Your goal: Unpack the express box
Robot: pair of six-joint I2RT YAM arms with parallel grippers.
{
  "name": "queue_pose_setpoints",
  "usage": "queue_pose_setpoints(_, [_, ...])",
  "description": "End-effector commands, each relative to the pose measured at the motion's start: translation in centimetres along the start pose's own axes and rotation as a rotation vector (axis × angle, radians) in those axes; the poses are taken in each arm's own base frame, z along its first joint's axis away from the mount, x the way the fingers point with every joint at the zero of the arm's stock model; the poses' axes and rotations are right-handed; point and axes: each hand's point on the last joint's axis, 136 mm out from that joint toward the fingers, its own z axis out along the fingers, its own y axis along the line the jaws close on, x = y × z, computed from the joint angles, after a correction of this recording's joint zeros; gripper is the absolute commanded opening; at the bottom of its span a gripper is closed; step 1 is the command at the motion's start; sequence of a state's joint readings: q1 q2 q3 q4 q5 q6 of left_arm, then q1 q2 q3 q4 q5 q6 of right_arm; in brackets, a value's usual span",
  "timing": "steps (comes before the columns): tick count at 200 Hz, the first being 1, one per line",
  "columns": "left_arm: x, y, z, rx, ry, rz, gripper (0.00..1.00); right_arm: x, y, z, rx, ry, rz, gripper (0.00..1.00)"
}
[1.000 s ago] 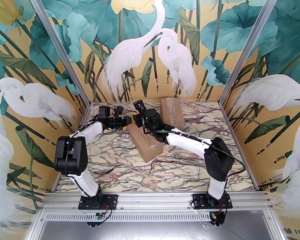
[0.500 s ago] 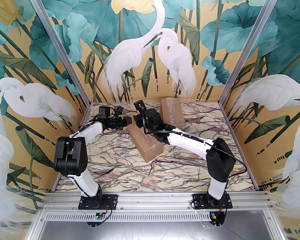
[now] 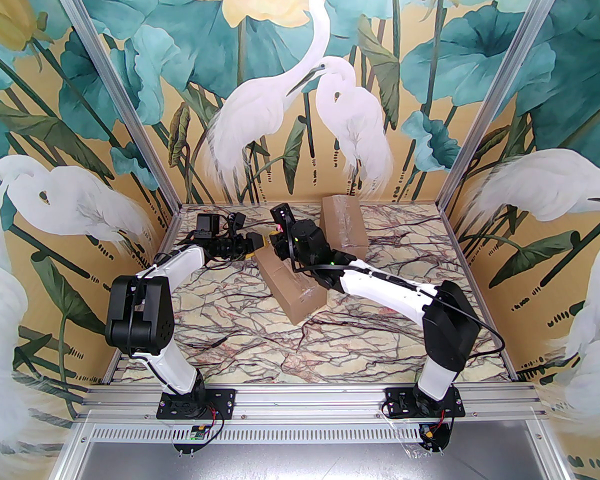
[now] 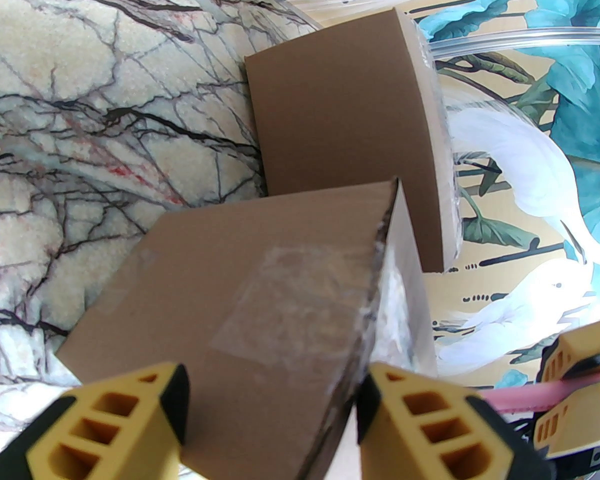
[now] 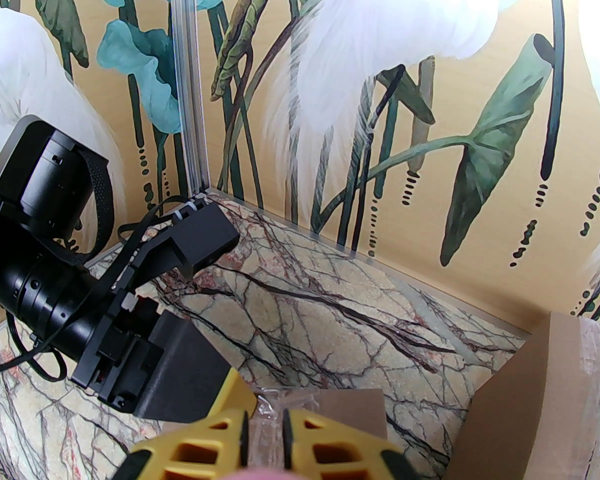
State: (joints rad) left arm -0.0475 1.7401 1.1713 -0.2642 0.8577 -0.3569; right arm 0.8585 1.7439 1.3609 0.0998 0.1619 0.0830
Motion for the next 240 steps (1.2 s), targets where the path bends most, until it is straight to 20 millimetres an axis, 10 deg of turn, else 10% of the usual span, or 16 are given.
queue_pose_setpoints(1, [1.5, 7.2, -0.1, -0.272, -0.016, -0.138, 0.58, 2.3, 0.5, -1.4, -0.008, 0.092, -0.013, 0.0])
queue_pose_setpoints(240, [1.6, 8.4, -1.2, -0.372, -0.056, -0.185, 0.54, 4.4, 0.9, -5.4, -0.03, 0.17, 0.016, 0.0])
